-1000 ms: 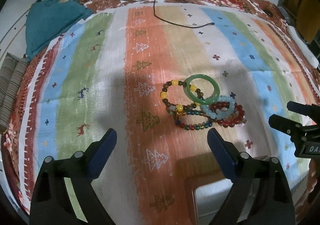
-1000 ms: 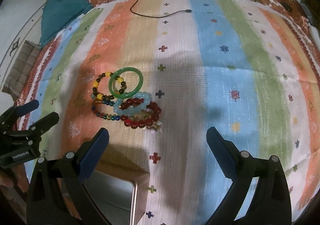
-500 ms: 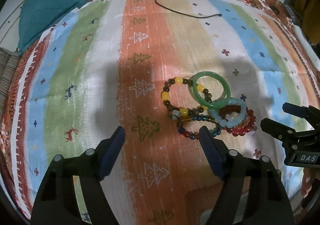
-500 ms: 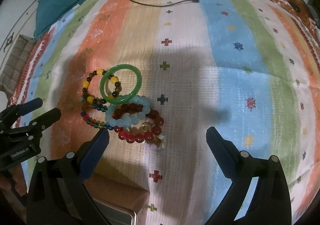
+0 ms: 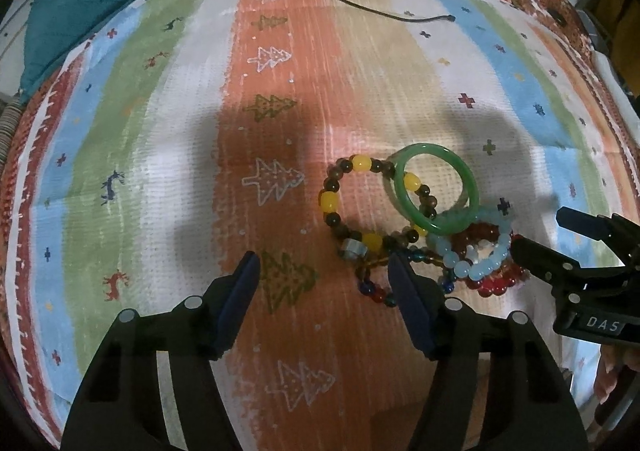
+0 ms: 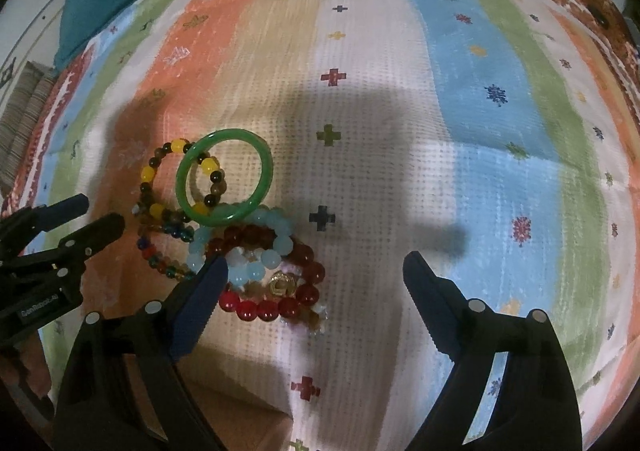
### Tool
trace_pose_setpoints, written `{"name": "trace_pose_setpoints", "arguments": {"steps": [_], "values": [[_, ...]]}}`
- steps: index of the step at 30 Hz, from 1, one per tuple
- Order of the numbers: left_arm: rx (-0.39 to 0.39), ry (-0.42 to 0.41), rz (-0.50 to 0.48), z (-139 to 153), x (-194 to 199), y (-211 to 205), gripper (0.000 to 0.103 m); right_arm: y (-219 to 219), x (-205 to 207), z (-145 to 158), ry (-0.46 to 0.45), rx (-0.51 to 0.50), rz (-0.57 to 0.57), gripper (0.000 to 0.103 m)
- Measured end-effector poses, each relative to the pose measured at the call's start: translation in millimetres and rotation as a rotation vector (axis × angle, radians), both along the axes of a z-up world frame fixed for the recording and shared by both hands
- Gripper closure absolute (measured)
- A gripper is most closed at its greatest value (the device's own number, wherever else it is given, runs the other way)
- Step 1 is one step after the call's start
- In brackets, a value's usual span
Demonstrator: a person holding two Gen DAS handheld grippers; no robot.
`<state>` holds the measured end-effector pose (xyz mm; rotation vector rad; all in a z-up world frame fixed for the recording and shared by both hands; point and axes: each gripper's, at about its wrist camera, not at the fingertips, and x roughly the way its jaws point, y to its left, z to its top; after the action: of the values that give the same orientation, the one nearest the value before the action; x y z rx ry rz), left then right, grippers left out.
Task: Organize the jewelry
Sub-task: 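Lower the right gripper onto the light blue bead bracelet and close it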
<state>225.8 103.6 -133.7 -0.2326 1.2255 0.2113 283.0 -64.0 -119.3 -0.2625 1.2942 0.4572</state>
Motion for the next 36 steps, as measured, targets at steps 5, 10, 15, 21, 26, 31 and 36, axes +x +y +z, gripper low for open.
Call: {"name": "trace_pose_setpoints", "arguments": {"steps": [5,10,15,21,26,31,36], "values": [[0.007,0.018,0.002,-7.7,5.6,2.9,0.045,4.2,6.3,-3.6,0.009,0.006,0.002,0.019],[-0.007,0.026,-0.001,-12.3,8.5,4.4,0.045,7.2,12.6,-12.1,0.024,-0.008,0.002,0.029],[-0.021,0.034,-0.015,-17.9,13.6,2.0,0.05,13.1,14.9,-21.1,0.031,-0.029,0.023,0.035],[-0.031,0.054,-0.025,-26.0,20.6,0.7,0.071,19.5,17.9,-24.7,0.04,-0.018,0.047,0.05],[-0.052,0.061,-0.026,-29.9,24.2,1.4,0.084,24.5,19.3,-27.0,0.065,0.014,0.062,0.067],[-0.053,0.065,-0.02,-29.4,25.9,0.5,0.084,28.6,16.3,-28.5,0.079,0.034,0.073,0.078],[-0.047,0.064,-0.015,-28.2,25.5,0.3,0.084,30.6,13.7,-26.6,0.078,0.027,0.08,0.085]]}}
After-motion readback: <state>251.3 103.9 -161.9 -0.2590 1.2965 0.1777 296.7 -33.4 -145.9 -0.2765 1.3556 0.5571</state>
